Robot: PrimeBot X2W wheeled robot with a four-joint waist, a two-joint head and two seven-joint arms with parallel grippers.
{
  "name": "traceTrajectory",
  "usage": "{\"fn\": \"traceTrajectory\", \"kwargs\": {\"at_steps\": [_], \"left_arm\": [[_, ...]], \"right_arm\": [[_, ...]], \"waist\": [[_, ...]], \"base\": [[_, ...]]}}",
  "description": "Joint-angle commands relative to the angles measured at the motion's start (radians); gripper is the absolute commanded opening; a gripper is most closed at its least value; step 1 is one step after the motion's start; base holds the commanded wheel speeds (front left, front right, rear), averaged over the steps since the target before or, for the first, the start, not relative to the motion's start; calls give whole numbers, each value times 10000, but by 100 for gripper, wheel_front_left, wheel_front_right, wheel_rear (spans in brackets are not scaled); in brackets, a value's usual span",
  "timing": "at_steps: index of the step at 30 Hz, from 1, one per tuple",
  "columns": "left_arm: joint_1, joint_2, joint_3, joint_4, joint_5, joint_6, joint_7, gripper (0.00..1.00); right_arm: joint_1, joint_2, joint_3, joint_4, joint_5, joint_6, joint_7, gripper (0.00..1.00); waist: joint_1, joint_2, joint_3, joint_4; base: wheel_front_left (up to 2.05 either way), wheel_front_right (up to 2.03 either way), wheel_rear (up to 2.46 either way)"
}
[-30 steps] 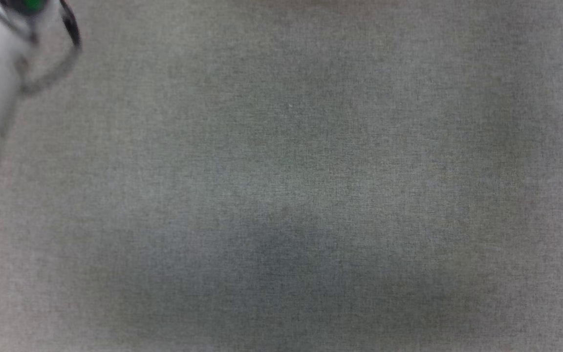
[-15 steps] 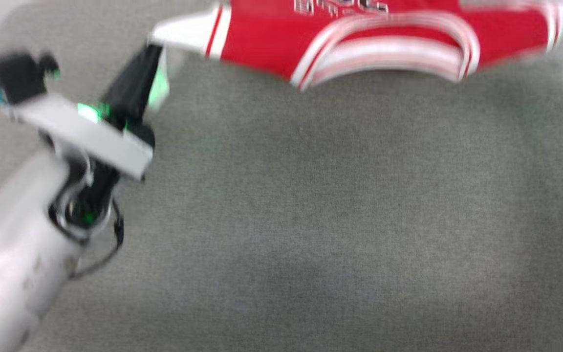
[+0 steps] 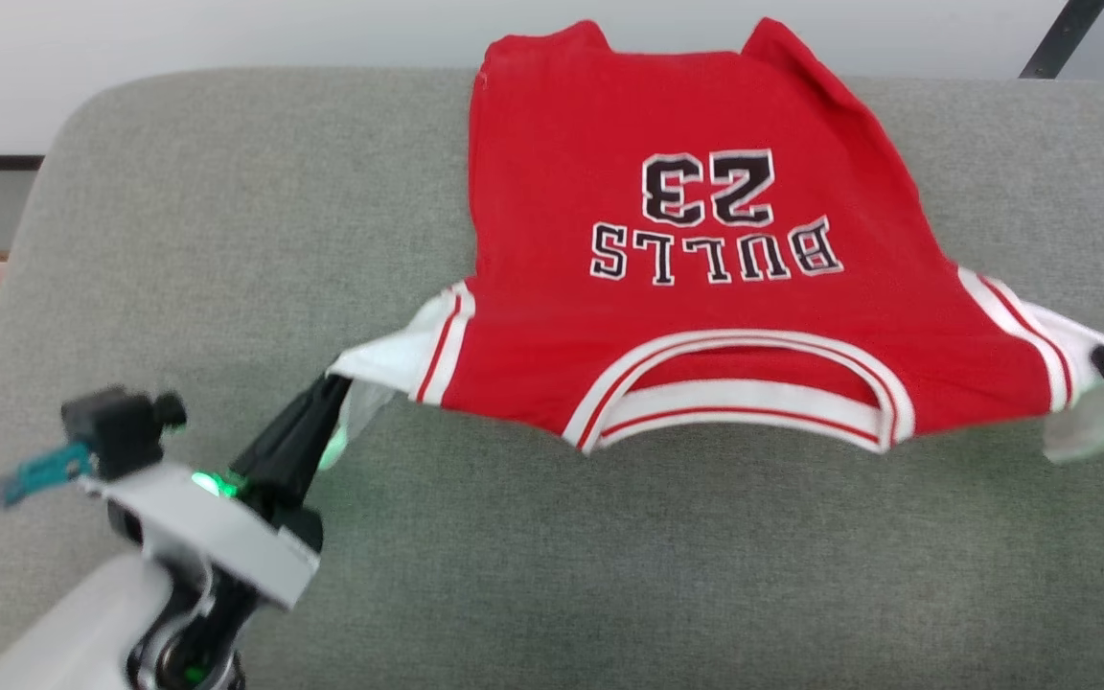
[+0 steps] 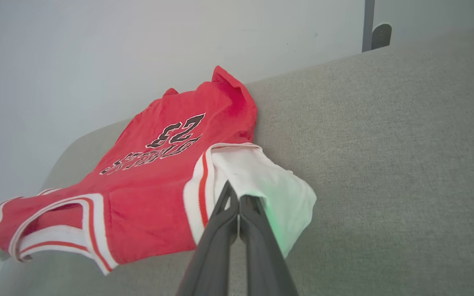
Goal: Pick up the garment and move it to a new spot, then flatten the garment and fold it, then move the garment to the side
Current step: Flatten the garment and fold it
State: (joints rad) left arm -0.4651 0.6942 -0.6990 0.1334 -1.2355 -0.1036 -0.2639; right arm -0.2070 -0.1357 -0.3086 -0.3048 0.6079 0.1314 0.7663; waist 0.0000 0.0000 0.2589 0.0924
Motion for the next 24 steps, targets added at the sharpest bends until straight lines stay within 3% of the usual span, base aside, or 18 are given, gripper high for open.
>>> {"fn": "traceTrajectory", "kwargs": {"at_steps": [1, 17, 24], "left_arm": [[429, 139, 142, -215, 78, 107, 0, 0], [4186, 1301, 1605, -3734, 334, 1417, -3, 0], [4372, 1052, 1713, -3770, 133, 1228, 29, 0]], "right_arm": [[272, 78, -159, -273, -38, -15, 93, 0], [2659, 662, -1000, -2492, 98, -15, 729, 0], [2762, 673, -792, -2321, -87, -15, 835, 0]], "waist": [[0, 0, -53, -45], [0, 0, 61, -74], [0, 0, 272, -72]], "base": [[0, 0, 0], [0, 0, 0], [0, 0, 0]]}}
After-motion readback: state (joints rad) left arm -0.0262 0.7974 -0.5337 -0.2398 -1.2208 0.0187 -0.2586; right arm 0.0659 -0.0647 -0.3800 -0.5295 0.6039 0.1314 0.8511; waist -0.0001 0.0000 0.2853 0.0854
